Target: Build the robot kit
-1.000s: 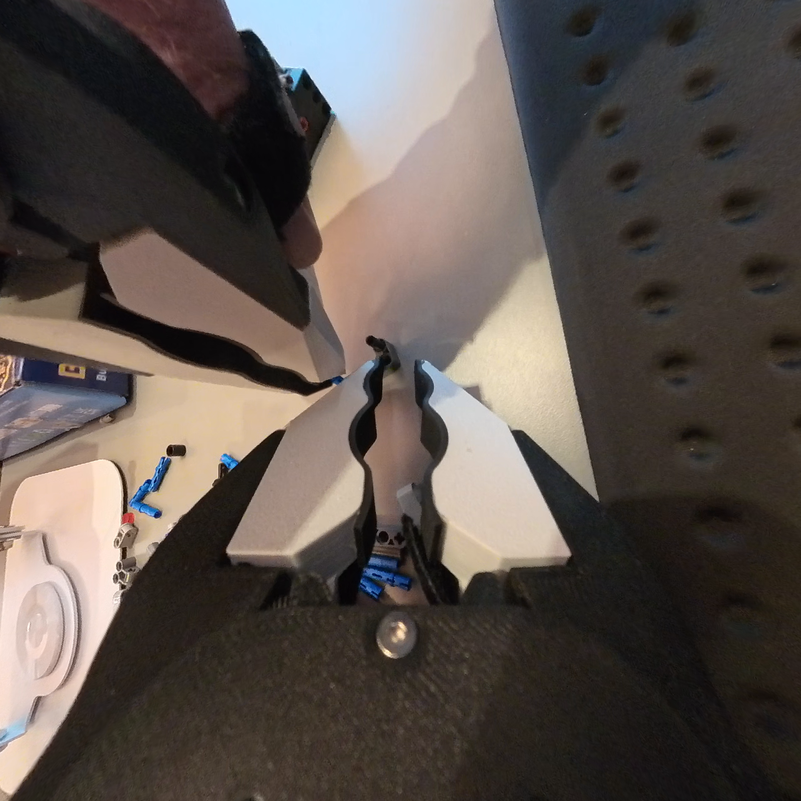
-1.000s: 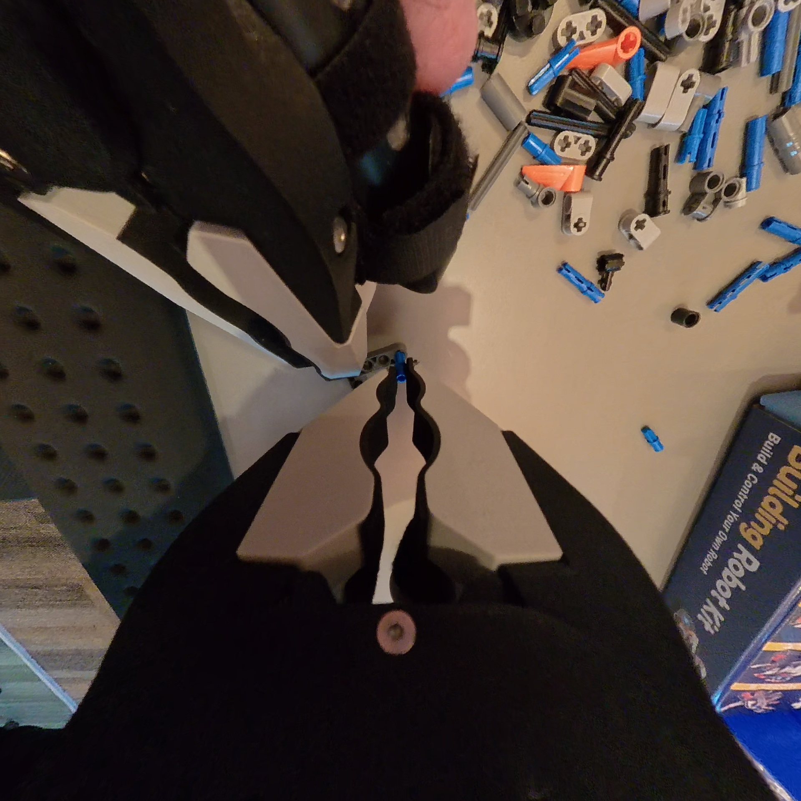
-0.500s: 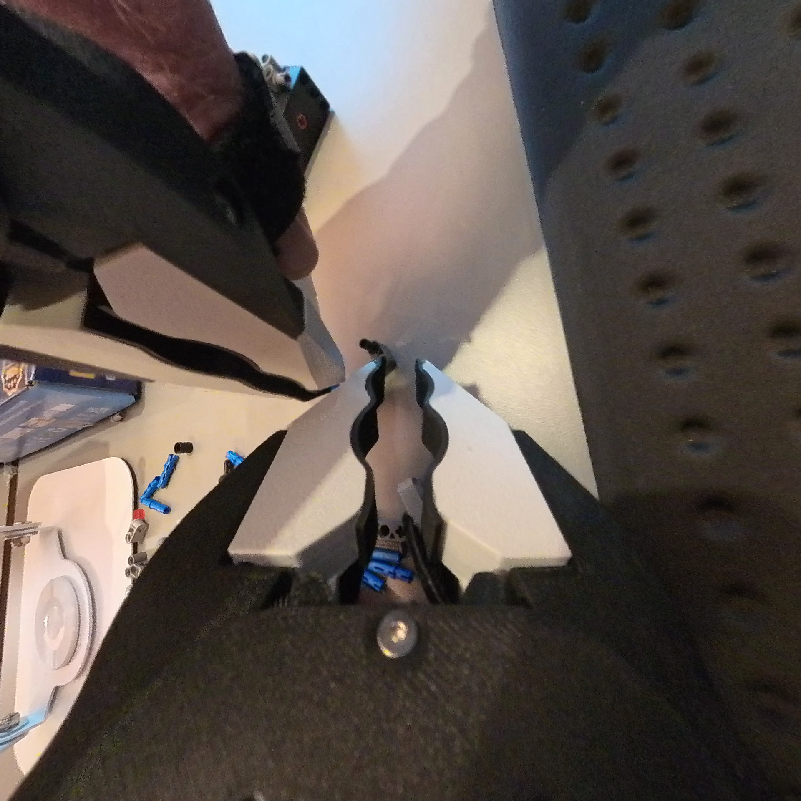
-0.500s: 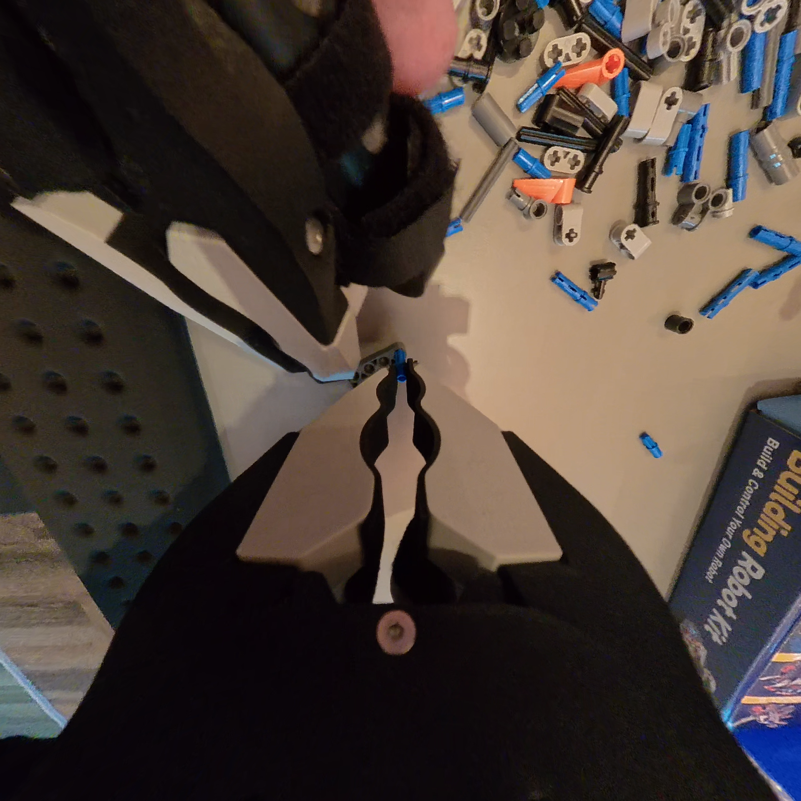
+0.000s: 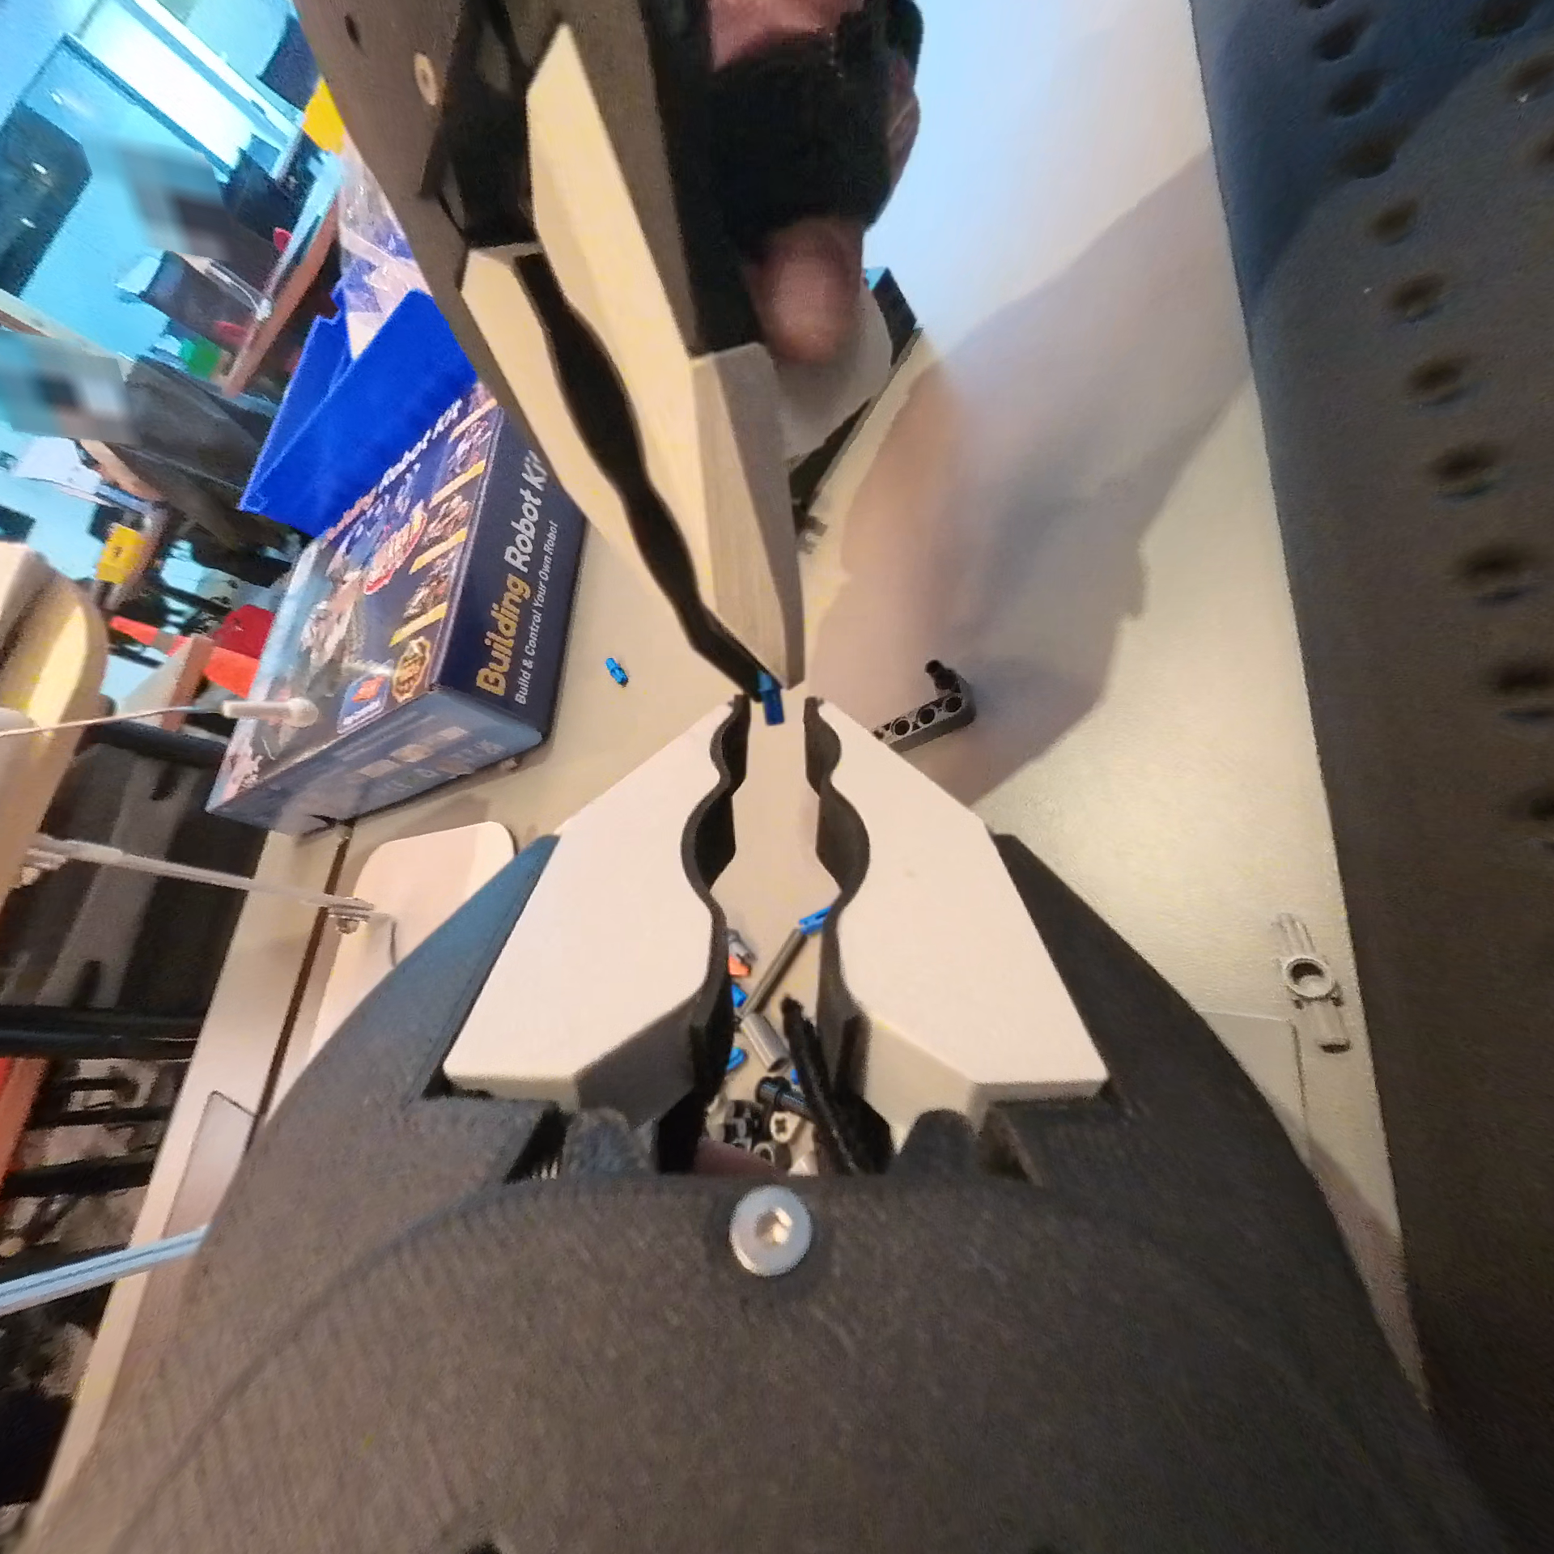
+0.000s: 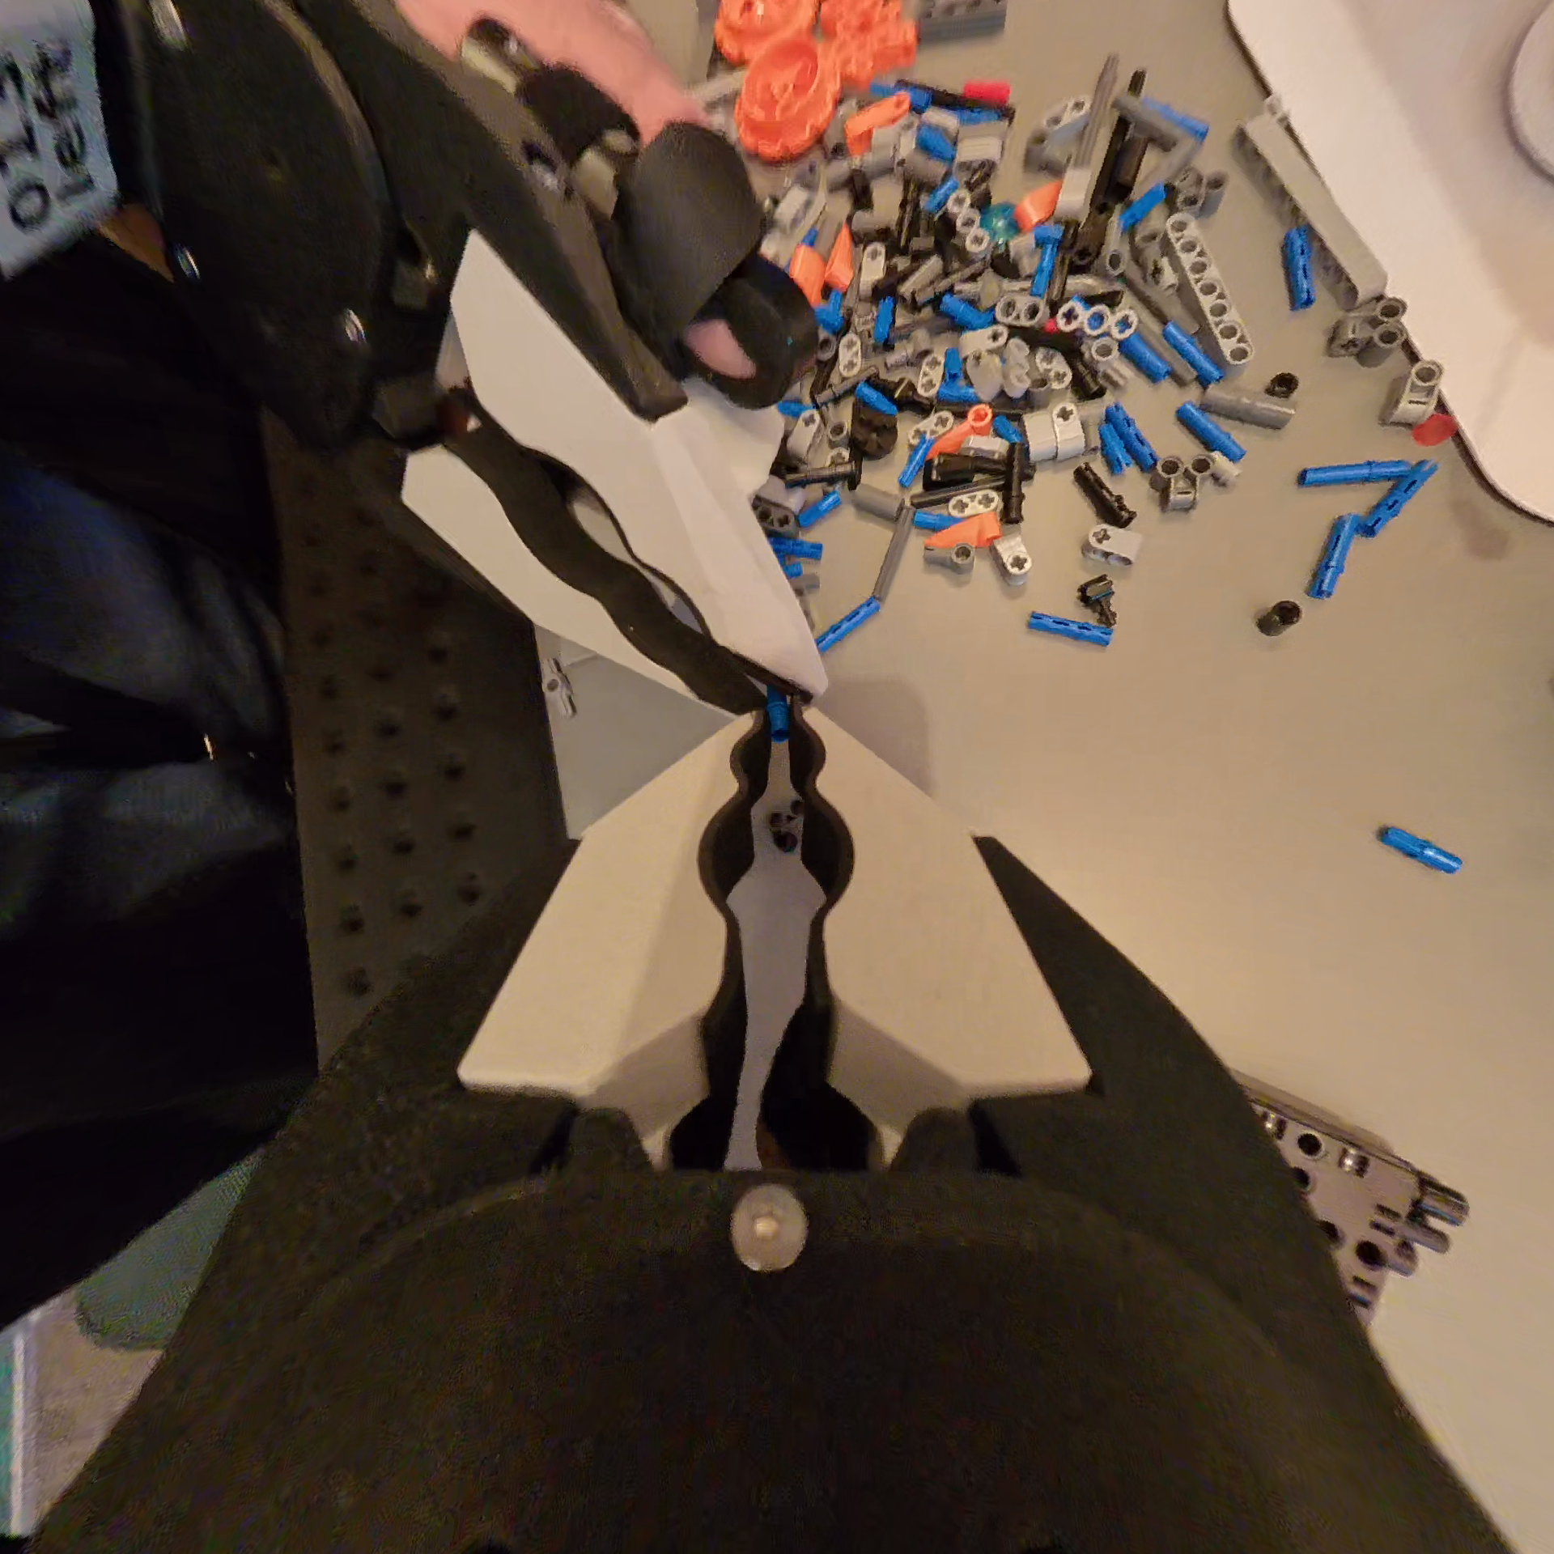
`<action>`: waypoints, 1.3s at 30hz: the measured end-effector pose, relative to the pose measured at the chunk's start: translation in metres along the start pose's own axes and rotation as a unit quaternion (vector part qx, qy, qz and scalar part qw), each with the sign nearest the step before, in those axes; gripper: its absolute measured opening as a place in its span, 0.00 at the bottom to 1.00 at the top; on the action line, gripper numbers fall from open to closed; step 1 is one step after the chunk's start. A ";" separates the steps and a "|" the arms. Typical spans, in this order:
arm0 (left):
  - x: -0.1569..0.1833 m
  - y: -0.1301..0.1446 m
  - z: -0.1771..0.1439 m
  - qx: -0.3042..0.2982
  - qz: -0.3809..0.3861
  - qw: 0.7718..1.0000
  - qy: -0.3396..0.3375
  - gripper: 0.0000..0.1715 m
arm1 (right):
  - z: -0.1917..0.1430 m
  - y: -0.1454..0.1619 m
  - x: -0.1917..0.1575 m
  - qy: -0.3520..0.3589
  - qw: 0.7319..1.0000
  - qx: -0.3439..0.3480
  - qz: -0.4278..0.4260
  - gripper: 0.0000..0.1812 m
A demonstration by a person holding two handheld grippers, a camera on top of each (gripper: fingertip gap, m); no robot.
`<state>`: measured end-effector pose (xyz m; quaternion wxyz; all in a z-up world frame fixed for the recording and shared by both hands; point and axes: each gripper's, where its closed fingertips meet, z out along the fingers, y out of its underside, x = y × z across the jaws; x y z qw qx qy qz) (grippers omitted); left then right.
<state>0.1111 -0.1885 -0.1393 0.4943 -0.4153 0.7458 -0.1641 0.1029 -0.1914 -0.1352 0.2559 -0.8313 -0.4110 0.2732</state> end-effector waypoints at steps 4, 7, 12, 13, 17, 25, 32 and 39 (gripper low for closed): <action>-0.007 0.000 0.000 0.002 0.001 1.000 -0.018 0.02 | -0.002 -0.005 0.002 -0.010 0.998 0.042 0.034 0.01; -0.011 0.001 0.000 0.001 0.000 1.000 -0.027 0.01 | -0.003 -0.008 0.005 -0.015 0.996 0.067 0.053 0.01; -0.021 0.001 -0.001 0.013 -0.013 0.999 -0.038 0.01 | -0.006 -0.017 0.009 -0.015 0.990 0.117 0.071 0.01; -0.022 0.001 -0.002 0.017 -0.017 0.999 -0.041 0.01 | -0.007 -0.020 0.010 -0.017 0.989 0.128 0.074 0.01; -0.028 -0.002 -0.006 0.033 -0.037 0.998 -0.046 0.01 | -0.011 -0.026 0.009 -0.017 0.983 0.164 0.080 0.01; -0.032 -0.004 -0.007 0.047 -0.059 0.996 -0.046 0.01 | -0.013 -0.031 0.009 -0.019 0.975 0.204 0.089 0.01; -0.036 -0.003 -0.008 0.051 -0.072 0.995 -0.056 0.01 | -0.015 -0.035 0.012 -0.027 0.966 0.231 0.110 0.01; -0.034 -0.001 -0.006 0.044 -0.076 0.995 -0.050 0.01 | -0.013 -0.031 0.013 -0.030 0.962 0.240 0.128 0.01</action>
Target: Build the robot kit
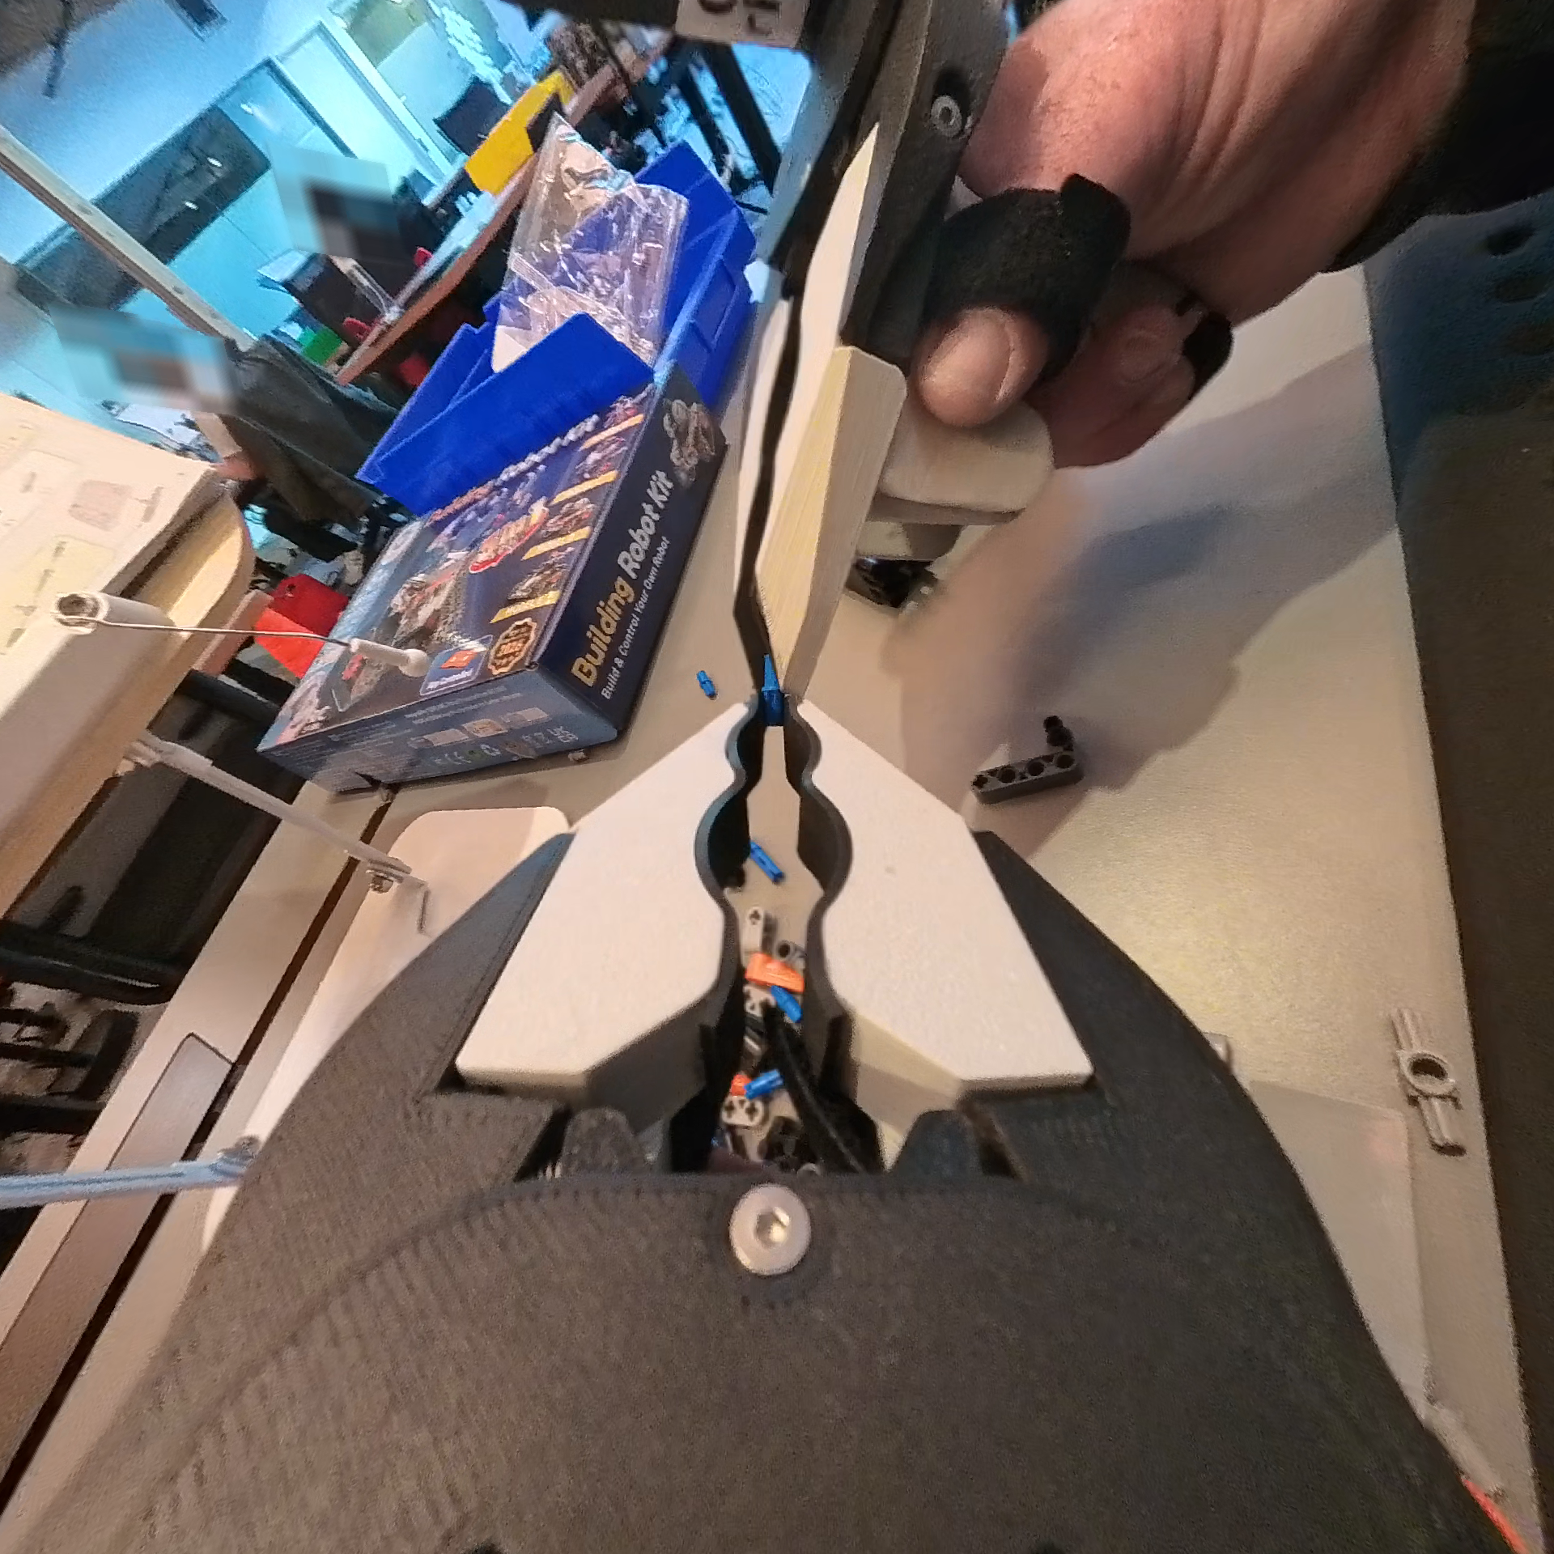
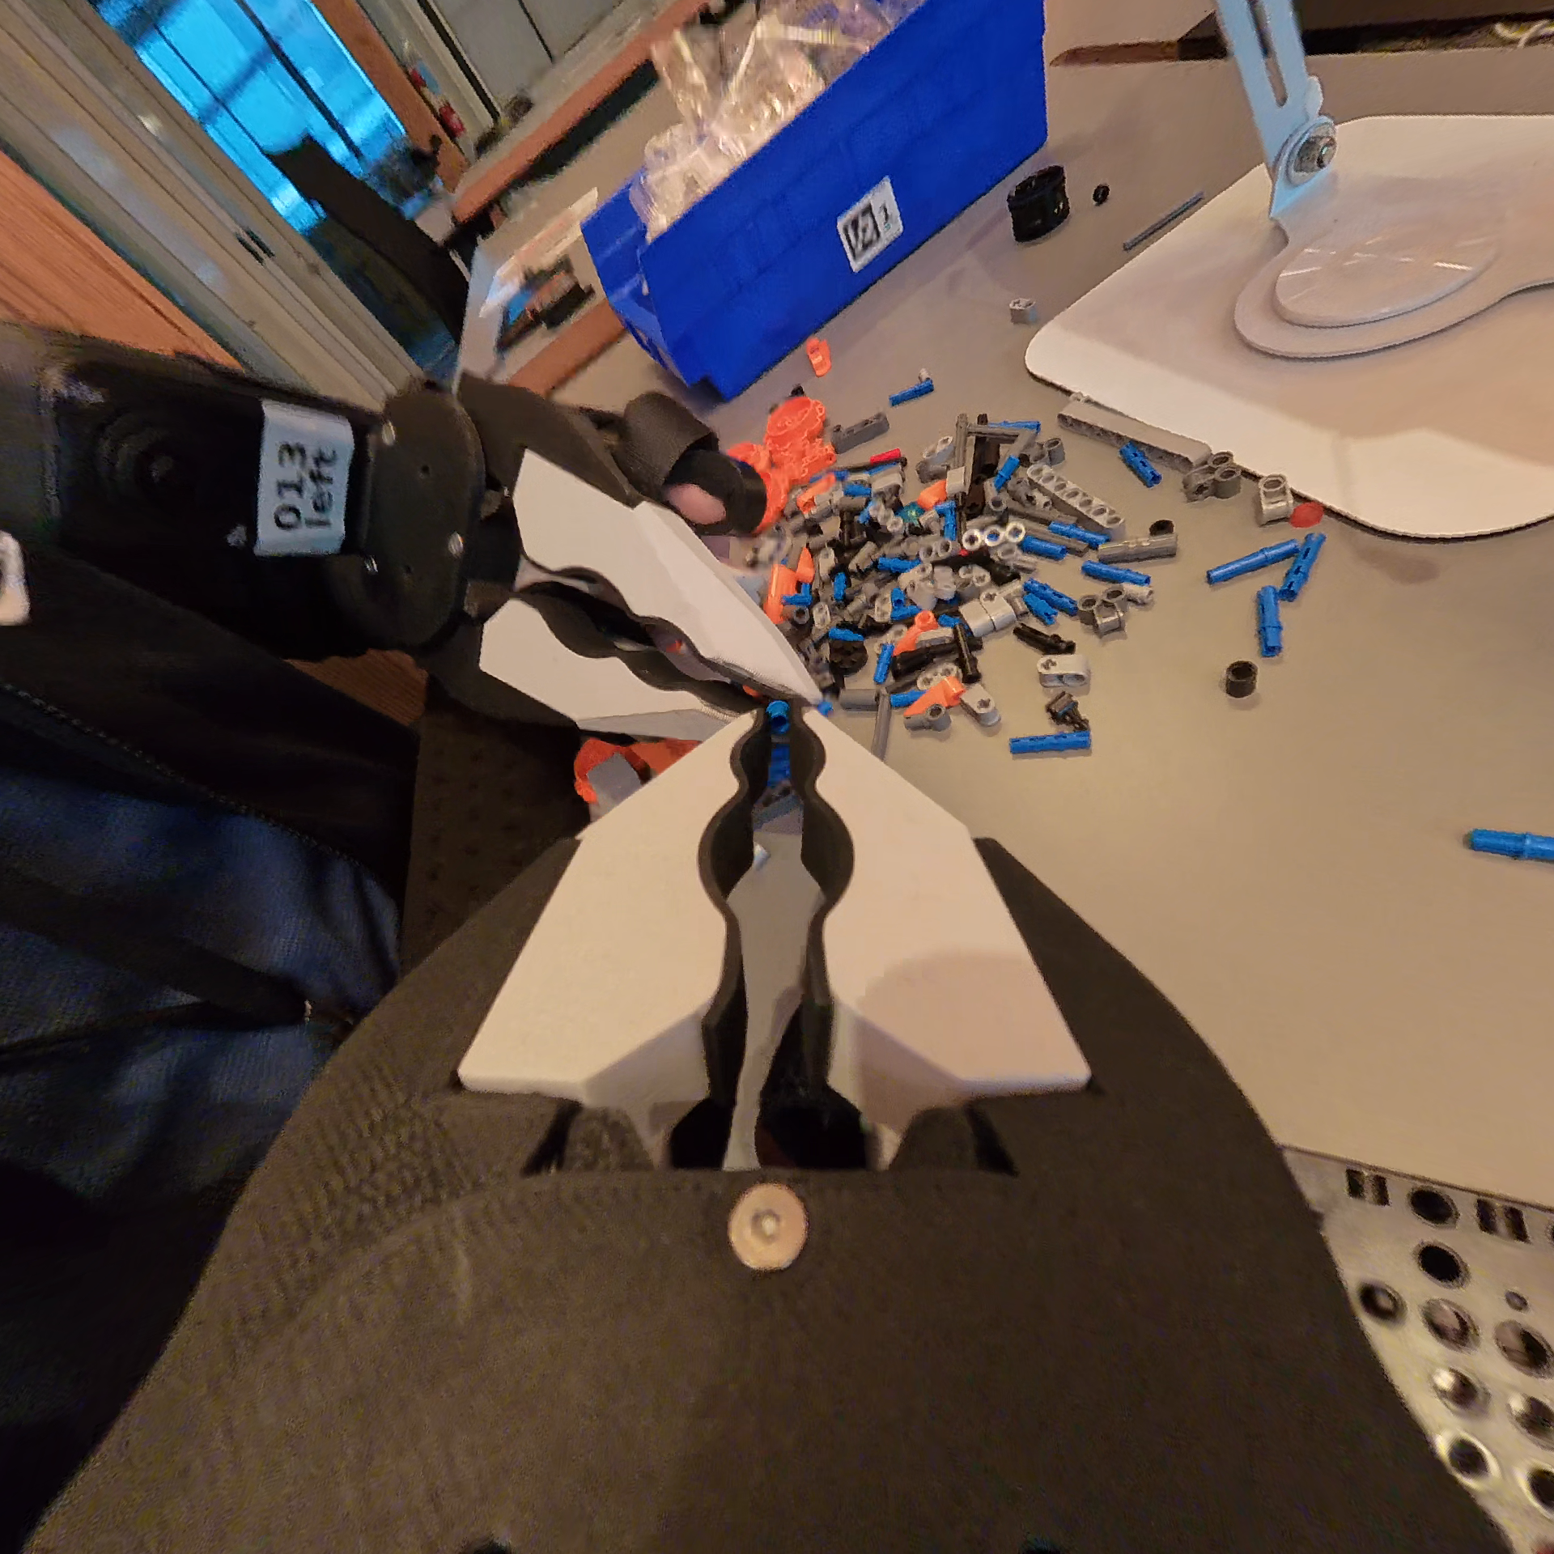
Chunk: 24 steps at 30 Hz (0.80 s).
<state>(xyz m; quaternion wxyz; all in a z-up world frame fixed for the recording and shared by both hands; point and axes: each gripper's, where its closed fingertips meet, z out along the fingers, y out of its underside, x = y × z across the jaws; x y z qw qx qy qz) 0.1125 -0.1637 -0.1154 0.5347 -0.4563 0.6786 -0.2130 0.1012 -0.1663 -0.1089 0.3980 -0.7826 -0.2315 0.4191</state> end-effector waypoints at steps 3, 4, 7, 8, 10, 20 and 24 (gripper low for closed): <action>0.010 0.012 0.005 -0.038 0.001 0.999 0.027 0.03 | -0.003 0.015 0.007 0.047 0.994 -0.068 -0.065 0.01; 0.016 0.016 0.005 -0.054 -0.001 0.998 0.042 0.05 | -0.004 0.021 0.010 0.065 0.989 -0.101 -0.091 0.01; 0.036 0.017 0.000 -0.066 -0.009 0.993 0.098 0.04 | -0.007 0.040 0.014 0.091 0.963 -0.196 -0.161 0.01; 0.045 0.017 -0.002 -0.070 -0.004 0.991 0.116 0.04 | -0.006 0.045 0.016 0.096 0.952 -0.225 -0.181 0.01; 0.064 0.018 -0.004 -0.081 0.012 0.986 0.144 0.06 | -0.005 0.057 0.019 0.101 0.927 -0.285 -0.223 0.01; 0.090 0.028 -0.004 -0.109 0.039 0.977 0.179 0.04 | 0.000 0.075 0.029 0.108 0.852 -0.419 -0.294 0.01; 0.091 0.030 -0.004 -0.111 0.039 0.976 0.184 0.04 | 0.001 0.076 0.027 0.103 0.844 -0.436 -0.296 0.01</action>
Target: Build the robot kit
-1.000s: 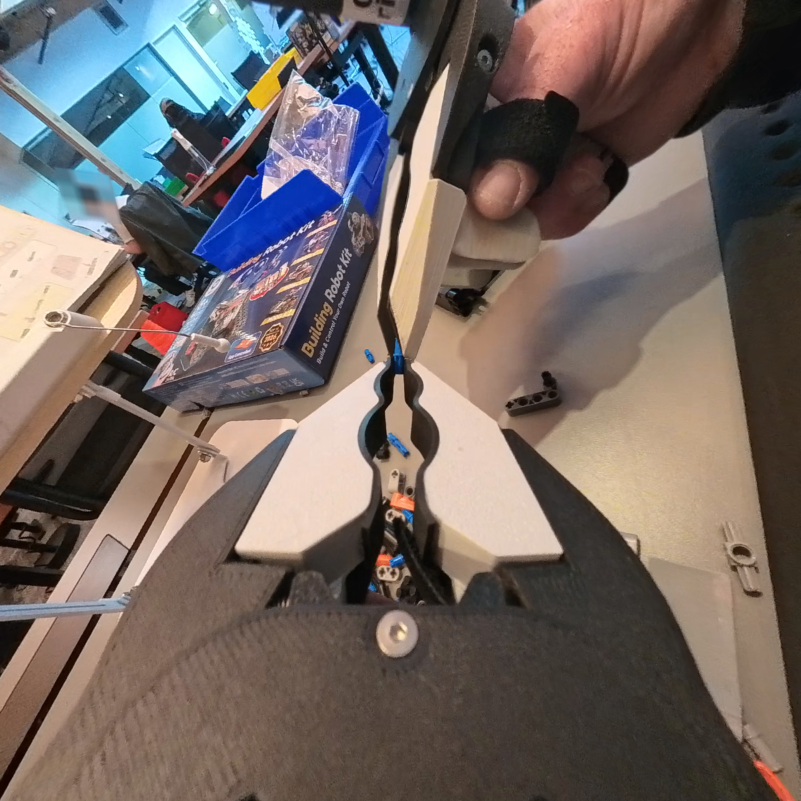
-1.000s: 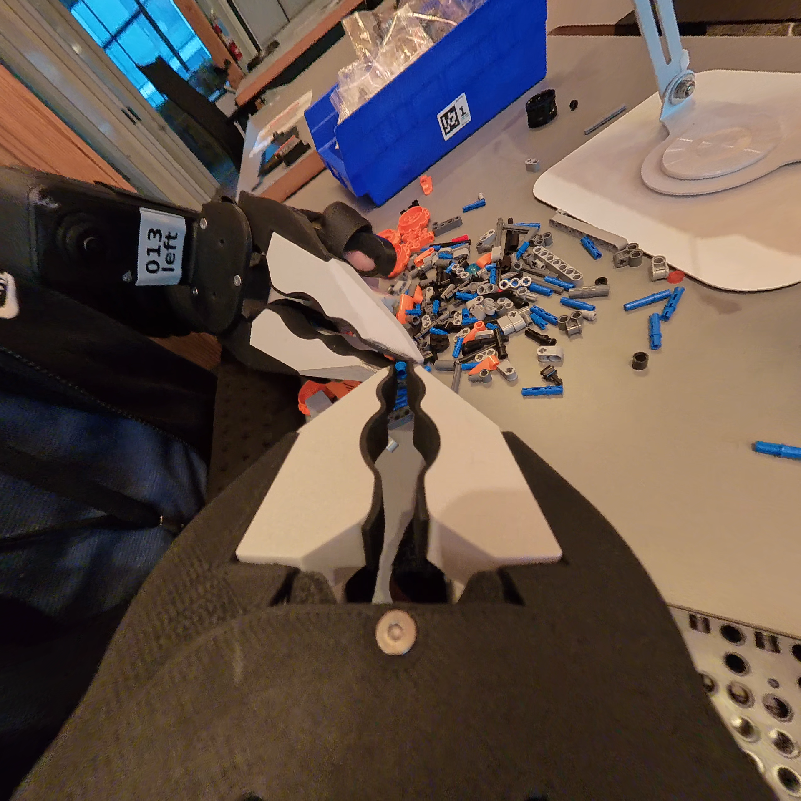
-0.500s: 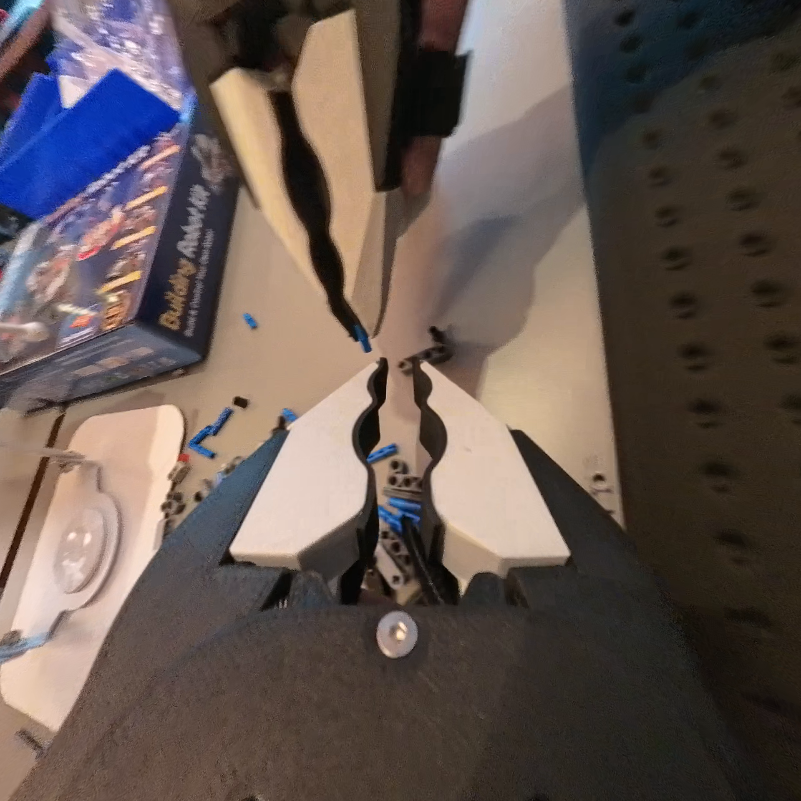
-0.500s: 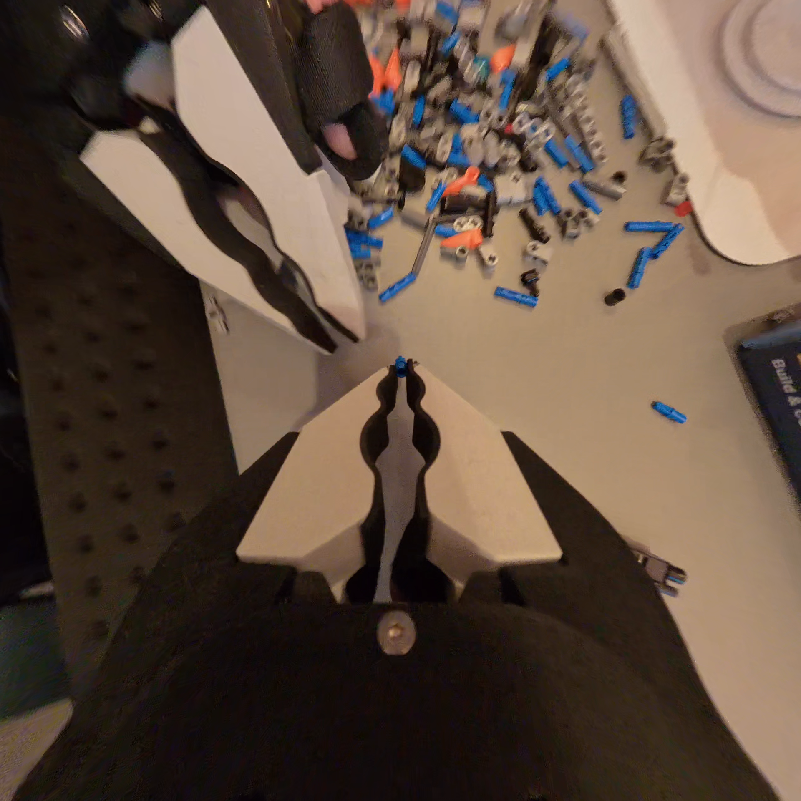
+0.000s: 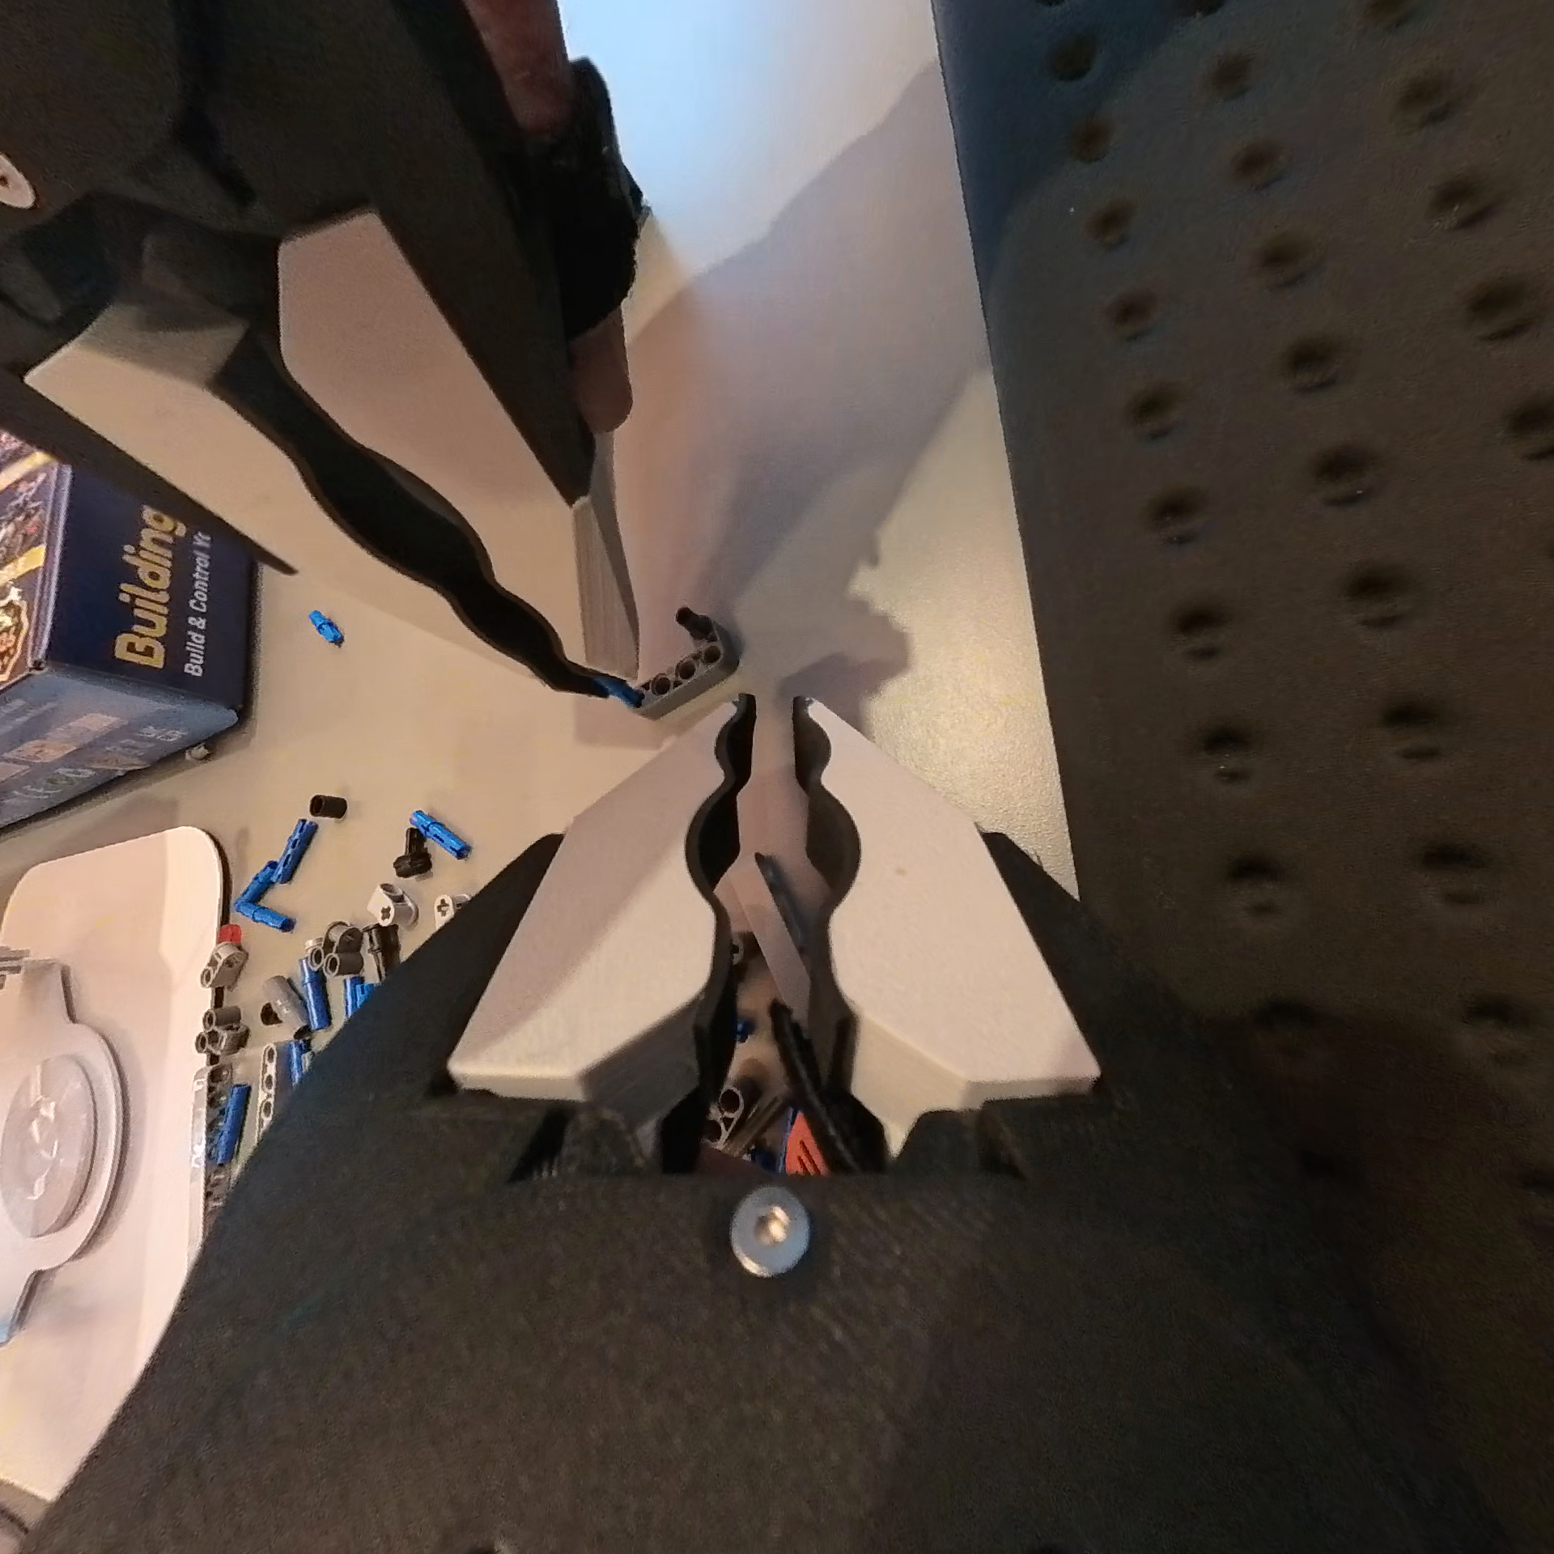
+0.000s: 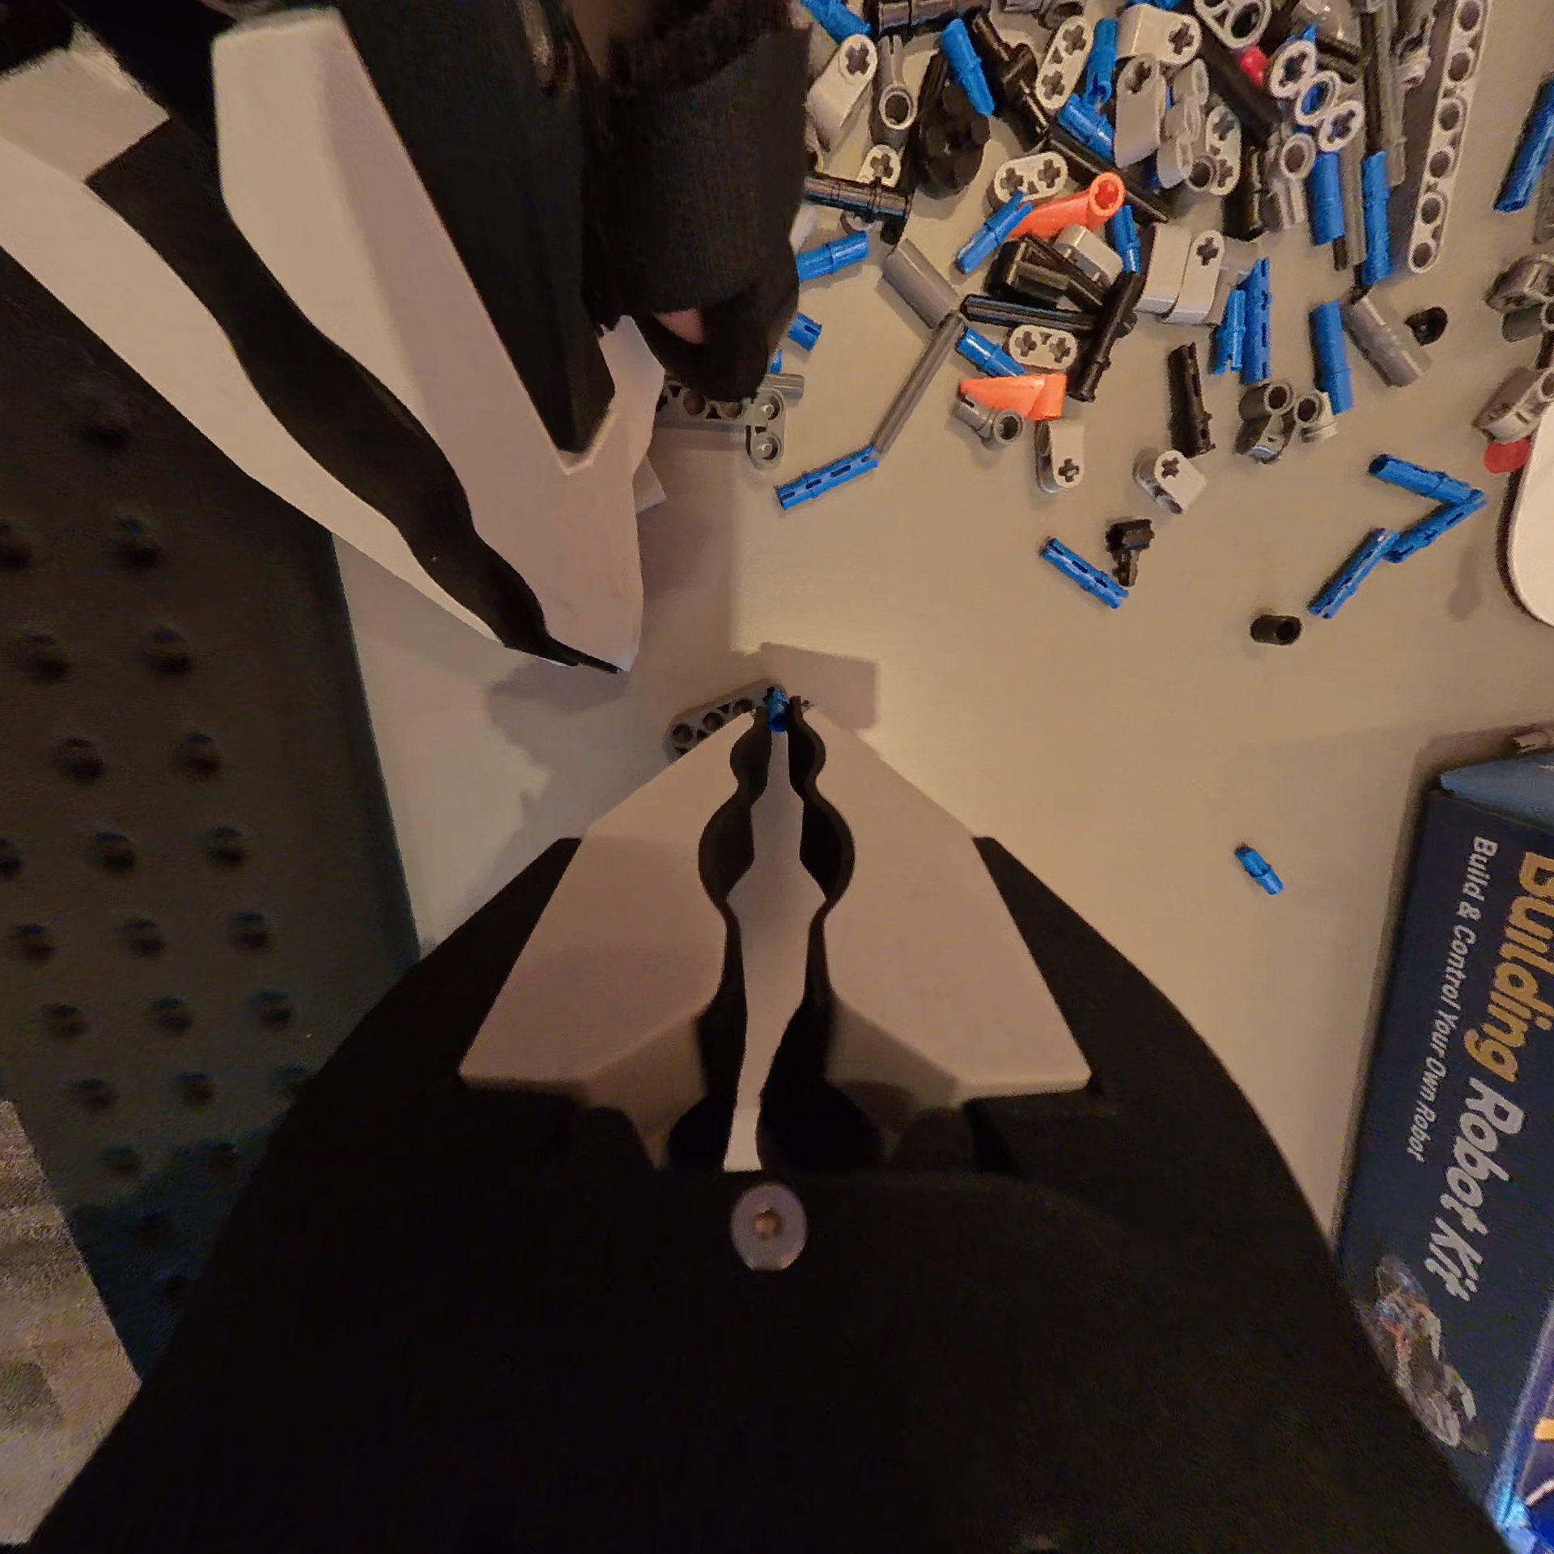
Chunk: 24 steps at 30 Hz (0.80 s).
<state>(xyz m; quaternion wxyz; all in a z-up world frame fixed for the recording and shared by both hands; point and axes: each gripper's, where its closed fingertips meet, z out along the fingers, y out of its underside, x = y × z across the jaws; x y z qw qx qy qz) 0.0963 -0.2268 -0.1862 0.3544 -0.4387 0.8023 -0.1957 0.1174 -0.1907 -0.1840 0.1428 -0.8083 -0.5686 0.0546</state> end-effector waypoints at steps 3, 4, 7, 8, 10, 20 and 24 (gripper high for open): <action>0.001 0.000 0.001 -0.002 0.003 1.000 0.001 0.04 | 0.000 -0.002 -0.003 -0.006 1.000 -0.004 -0.006 0.01; 0.001 0.000 0.001 -0.003 0.004 1.000 0.001 0.04 | 0.000 -0.002 -0.003 -0.005 1.000 -0.006 -0.007 0.01; 0.000 0.001 0.001 -0.005 0.004 1.000 0.000 0.04 | 0.000 -0.002 -0.003 -0.004 1.000 -0.014 -0.013 0.01; 0.000 0.001 0.002 -0.005 0.005 1.000 -0.001 0.04 | 0.000 -0.002 -0.003 -0.003 1.000 -0.016 -0.014 0.01; 0.000 0.002 0.002 -0.007 0.006 1.000 -0.001 0.04 | 0.000 -0.002 -0.002 -0.002 1.000 -0.017 -0.012 0.01; 0.002 0.001 0.003 -0.006 0.009 1.000 0.002 0.03 | 0.000 0.000 -0.001 -0.002 1.000 -0.019 -0.012 0.01; 0.002 0.001 0.003 -0.006 0.009 1.000 0.003 0.03 | -0.001 0.001 -0.002 -0.004 1.000 -0.023 -0.019 0.01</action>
